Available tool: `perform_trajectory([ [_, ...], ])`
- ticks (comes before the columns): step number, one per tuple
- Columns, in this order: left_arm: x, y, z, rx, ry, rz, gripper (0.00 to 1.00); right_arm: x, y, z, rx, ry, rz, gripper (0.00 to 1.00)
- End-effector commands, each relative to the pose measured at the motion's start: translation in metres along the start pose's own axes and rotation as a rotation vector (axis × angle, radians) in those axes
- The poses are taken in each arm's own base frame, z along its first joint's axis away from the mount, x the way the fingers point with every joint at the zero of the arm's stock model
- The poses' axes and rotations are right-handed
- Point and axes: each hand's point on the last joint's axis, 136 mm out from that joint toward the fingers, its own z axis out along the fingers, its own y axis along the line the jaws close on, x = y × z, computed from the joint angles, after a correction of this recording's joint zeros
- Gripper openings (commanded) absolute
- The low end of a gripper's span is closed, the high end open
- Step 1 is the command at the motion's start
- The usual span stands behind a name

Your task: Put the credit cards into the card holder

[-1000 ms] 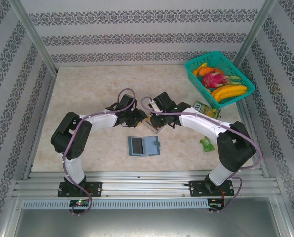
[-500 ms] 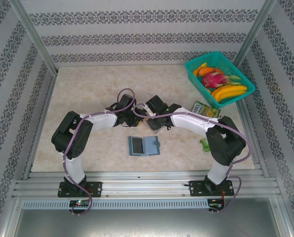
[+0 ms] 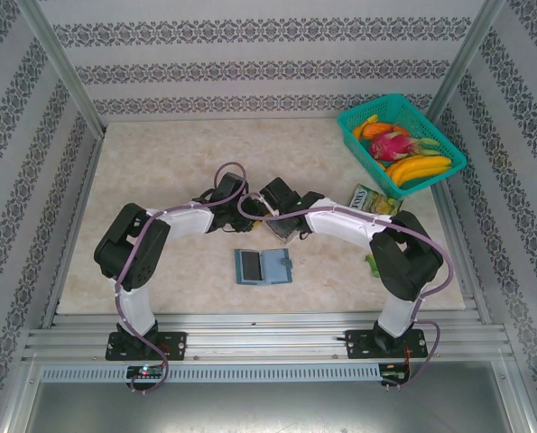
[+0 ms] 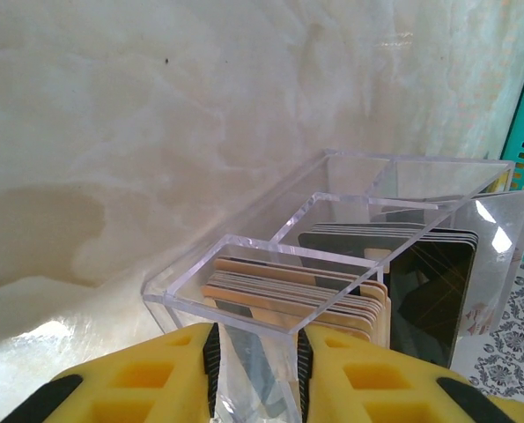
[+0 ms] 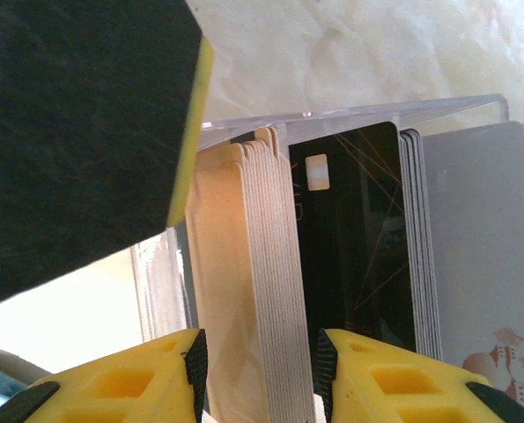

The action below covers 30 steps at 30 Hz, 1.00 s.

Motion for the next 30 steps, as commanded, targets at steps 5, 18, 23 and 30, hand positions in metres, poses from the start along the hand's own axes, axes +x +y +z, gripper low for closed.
perform_trajectory([
  [5, 0.001, 0.021, 0.005, -0.046, 0.011, -0.033, 0.32, 0.008, -0.003, 0.014, 0.042, 0.039, -0.015, 0.4],
  [18, 0.002, 0.024, 0.005, -0.057, 0.014, -0.03, 0.31, -0.007, -0.026, -0.004, 0.162, -0.014, -0.001, 0.36],
  [23, 0.002, 0.024, 0.005, -0.059, 0.016, -0.025, 0.3, -0.01, -0.027, -0.008, 0.168, -0.028, 0.009, 0.34],
  [30, 0.002, 0.025, 0.005, -0.061, 0.015, -0.026, 0.3, -0.013, -0.026, -0.011, 0.171, -0.036, -0.005, 0.33],
])
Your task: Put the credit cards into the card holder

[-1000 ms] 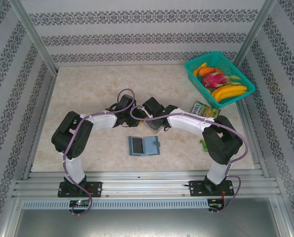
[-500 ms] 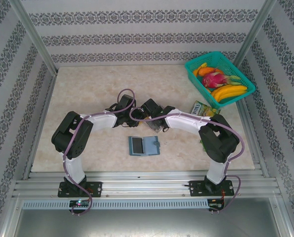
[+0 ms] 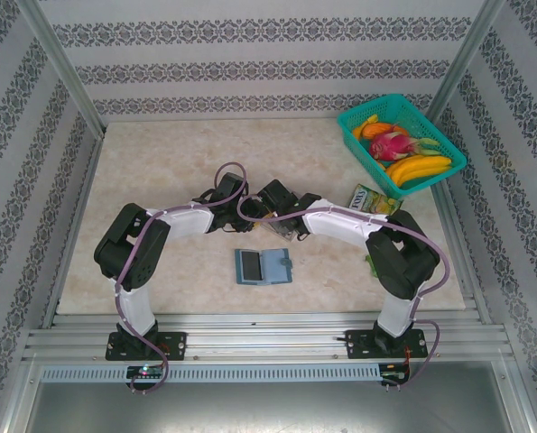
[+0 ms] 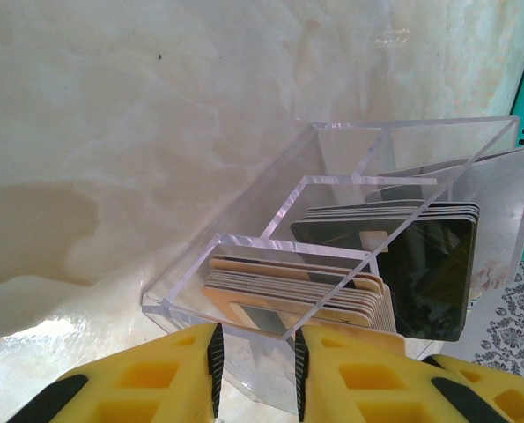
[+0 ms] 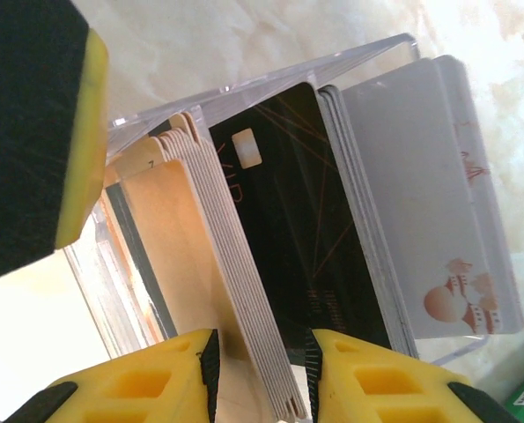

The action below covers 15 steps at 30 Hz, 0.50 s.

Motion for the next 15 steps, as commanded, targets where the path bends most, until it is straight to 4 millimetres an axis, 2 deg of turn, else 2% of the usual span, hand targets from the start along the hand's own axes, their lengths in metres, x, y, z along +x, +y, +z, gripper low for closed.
perform_trajectory([
  [1, 0.001, 0.025, 0.005, -0.066, 0.012, -0.028, 0.3, -0.013, -0.009, -0.011, 0.04, -0.038, 0.002, 0.34],
  [7, 0.001, 0.026, 0.006, -0.068, 0.012, -0.028, 0.3, -0.012, -0.006, -0.01, 0.027, -0.029, -0.007, 0.32],
  [11, 0.001, 0.025, 0.005, -0.067, 0.011, -0.019, 0.29, -0.014, 0.01, -0.012, -0.075, -0.045, 0.005, 0.37],
  [15, 0.001, 0.026, 0.004, -0.07, 0.007, -0.022, 0.25, -0.01, 0.009, -0.002, -0.055, -0.017, -0.005, 0.38],
])
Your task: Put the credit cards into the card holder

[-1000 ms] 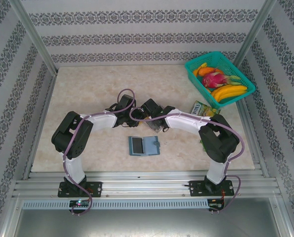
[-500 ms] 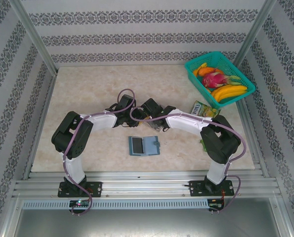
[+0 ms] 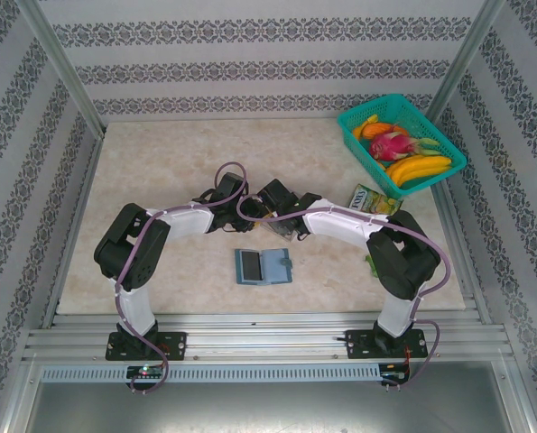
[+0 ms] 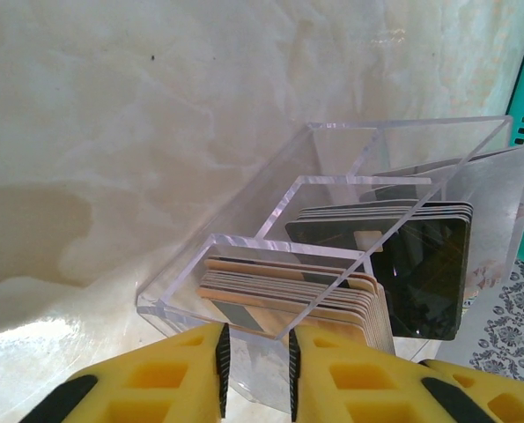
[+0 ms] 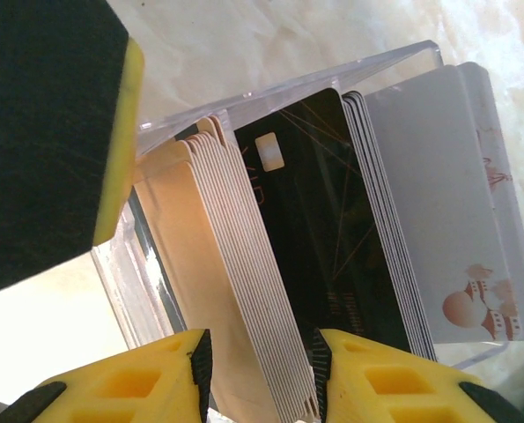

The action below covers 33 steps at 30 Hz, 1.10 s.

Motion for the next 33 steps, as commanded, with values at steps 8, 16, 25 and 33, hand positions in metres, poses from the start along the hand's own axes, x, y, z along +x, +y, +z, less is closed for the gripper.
perform_trajectory([
  [8, 0.002, 0.031, 0.006, -0.081, 0.013, -0.034, 0.25, -0.003, -0.002, 0.015, 0.018, 0.027, -0.014, 0.38],
  [16, 0.002, 0.032, 0.006, -0.083, 0.011, -0.035, 0.25, -0.004, -0.012, 0.012, 0.076, 0.014, -0.014, 0.33],
  [25, 0.002, 0.031, 0.006, -0.085, 0.012, -0.032, 0.25, -0.014, -0.021, 0.0, 0.105, -0.027, -0.009, 0.31],
  [33, 0.002, 0.032, 0.006, -0.086, 0.013, -0.031, 0.25, -0.015, -0.021, -0.003, 0.107, -0.03, -0.018, 0.22],
])
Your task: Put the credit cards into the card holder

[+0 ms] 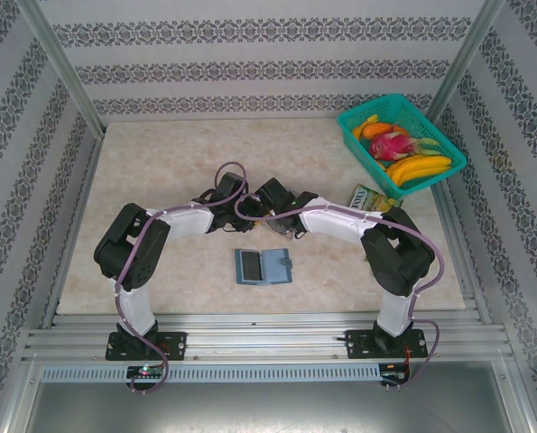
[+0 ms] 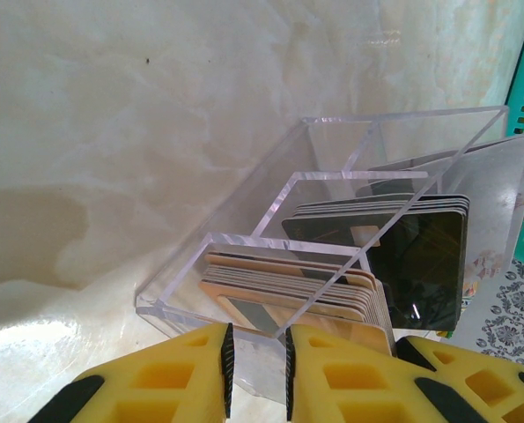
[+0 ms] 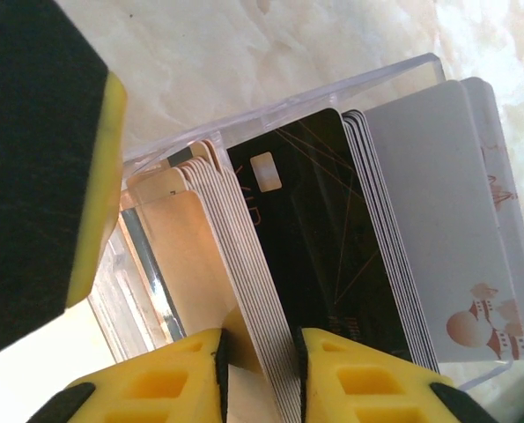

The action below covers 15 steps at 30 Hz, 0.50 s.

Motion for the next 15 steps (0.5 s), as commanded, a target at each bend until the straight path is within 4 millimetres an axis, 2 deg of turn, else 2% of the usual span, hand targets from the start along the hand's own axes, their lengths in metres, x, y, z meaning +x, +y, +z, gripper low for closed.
perform_trajectory([
  [1, 0.002, 0.033, 0.005, -0.091, 0.012, -0.032, 0.25, -0.01, -0.018, -0.012, 0.078, -0.031, 0.005, 0.2],
  [4, 0.002, 0.031, 0.005, -0.086, 0.011, -0.028, 0.25, -0.01, -0.018, -0.012, 0.079, -0.03, 0.002, 0.19],
  [9, 0.002, 0.029, 0.003, -0.084, 0.009, -0.021, 0.25, -0.012, -0.018, -0.017, 0.074, -0.04, 0.006, 0.13],
  [14, 0.0, 0.02, -0.006, -0.073, -0.003, 0.015, 0.25, -0.015, -0.018, -0.027, 0.064, -0.044, 0.006, 0.12],
  [15, -0.001, 0.017, -0.008, -0.067, -0.009, 0.026, 0.26, -0.016, -0.017, -0.03, 0.051, -0.049, 0.003, 0.09],
])
